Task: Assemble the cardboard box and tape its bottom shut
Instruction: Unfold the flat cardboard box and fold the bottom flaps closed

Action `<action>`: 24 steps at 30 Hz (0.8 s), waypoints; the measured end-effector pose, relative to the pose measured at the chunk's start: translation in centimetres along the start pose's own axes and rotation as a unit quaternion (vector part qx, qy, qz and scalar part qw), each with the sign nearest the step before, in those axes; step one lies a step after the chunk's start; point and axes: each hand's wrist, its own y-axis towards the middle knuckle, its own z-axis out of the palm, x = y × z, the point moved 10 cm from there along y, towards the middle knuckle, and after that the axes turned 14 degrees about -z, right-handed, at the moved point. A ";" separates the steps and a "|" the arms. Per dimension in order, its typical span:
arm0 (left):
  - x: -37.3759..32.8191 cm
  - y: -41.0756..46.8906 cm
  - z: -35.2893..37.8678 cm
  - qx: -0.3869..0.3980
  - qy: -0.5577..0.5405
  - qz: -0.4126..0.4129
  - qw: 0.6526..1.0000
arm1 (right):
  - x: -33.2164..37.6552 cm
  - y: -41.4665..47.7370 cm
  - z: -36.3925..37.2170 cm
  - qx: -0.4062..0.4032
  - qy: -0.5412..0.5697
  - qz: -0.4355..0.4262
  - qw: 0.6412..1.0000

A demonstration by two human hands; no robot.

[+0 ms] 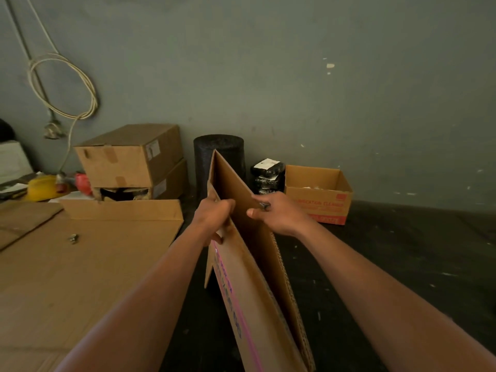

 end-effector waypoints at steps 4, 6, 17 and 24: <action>0.4 -0.8 1.5 0.036 0.038 -0.022 0.998 | -0.7 0.9 -1.2 -0.037 -0.067 0.029 0.997; 0.3 -0.8 1.0 0.012 0.036 -0.008 0.999 | -1.0 0.8 -1.8 -0.040 -0.088 0.040 0.994; -1.4 -0.4 -2.1 -0.066 0.017 0.021 0.997 | -3.8 -3.4 -7.5 -0.133 -0.172 0.099 0.971; 0.7 -4.3 3.7 0.046 0.220 -0.011 0.974 | -5.5 -4.6 -8.0 -0.154 -0.154 0.113 0.970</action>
